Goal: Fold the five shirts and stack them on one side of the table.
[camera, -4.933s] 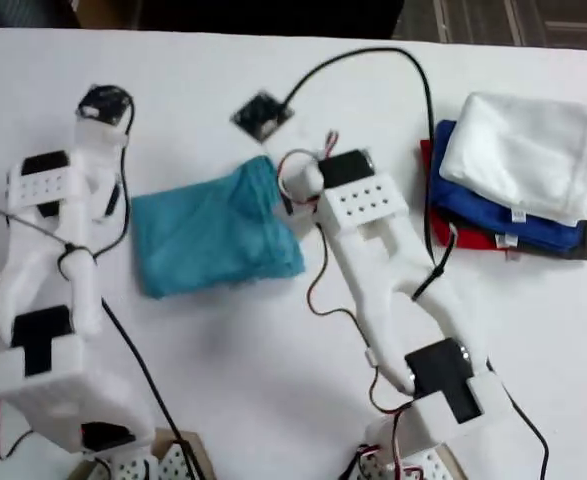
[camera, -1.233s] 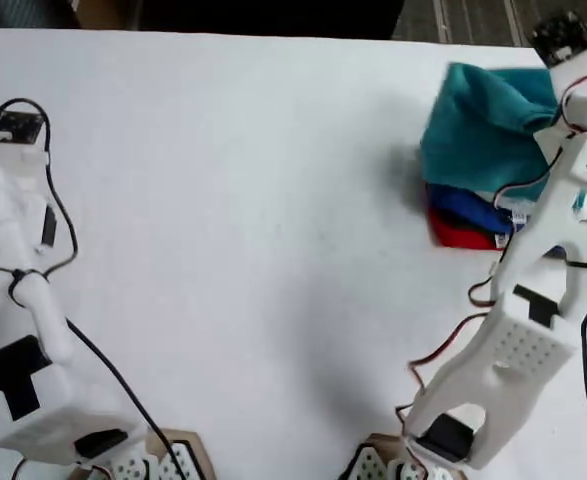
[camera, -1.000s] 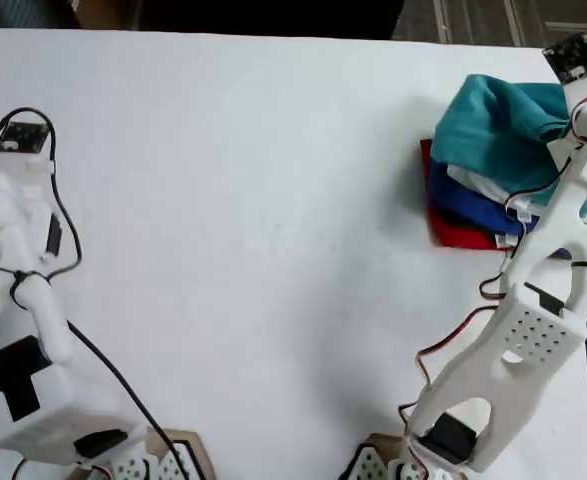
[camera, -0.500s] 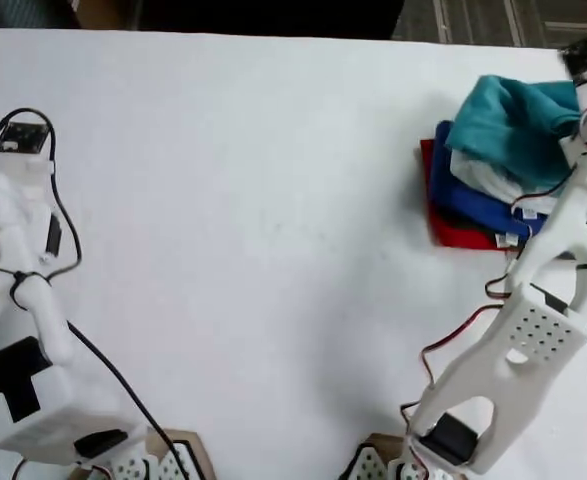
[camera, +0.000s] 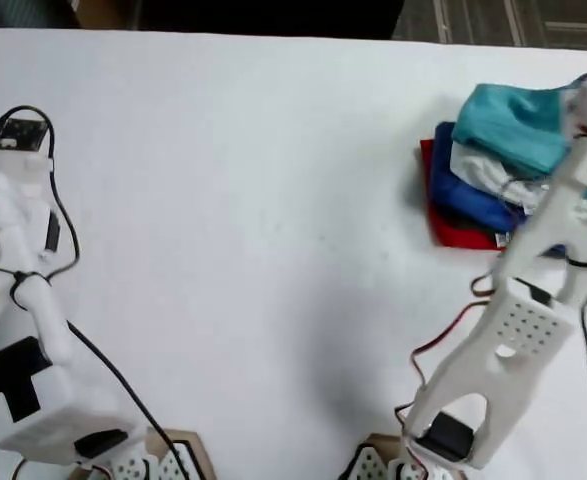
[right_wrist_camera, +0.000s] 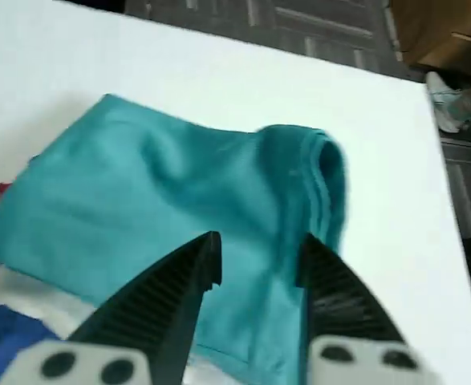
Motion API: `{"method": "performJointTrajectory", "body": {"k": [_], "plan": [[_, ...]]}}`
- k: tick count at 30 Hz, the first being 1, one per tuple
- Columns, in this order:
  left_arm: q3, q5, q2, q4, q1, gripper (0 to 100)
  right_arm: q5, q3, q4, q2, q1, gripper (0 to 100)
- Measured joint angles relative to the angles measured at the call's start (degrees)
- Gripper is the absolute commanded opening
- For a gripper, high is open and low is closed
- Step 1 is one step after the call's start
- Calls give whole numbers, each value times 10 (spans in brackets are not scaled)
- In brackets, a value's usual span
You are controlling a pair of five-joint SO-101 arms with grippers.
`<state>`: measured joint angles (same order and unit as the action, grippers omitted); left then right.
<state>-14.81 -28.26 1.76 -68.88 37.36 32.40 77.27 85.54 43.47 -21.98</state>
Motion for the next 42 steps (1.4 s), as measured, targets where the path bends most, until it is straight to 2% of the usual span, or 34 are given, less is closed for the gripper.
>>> {"method": "performJointTrajectory", "body": {"k": [6, 10, 13, 21, 27, 34, 42], "plan": [[0, 0, 0, 0, 0, 25, -2, -5, 25, 74, 76, 62], [0, 0, 0, 0, 1, 25, -2, -5, 65, 120, 80, 15], [0, 0, 0, 0, 7, 25, 25, -5, 108, 124, 79, 20], [0, 0, 0, 0, 7, 25, 105, -9, 123, 124, 20, 21], [0, 0, 0, 11, 7, 25, 154, -88, 120, 95, -11, 22], [0, 0, 0, 20, 7, 25, 147, -232, 123, -13, -1, 22], [0, 0, 0, 20, 7, 25, 47, -238, 109, -140, 19, 22]]}}
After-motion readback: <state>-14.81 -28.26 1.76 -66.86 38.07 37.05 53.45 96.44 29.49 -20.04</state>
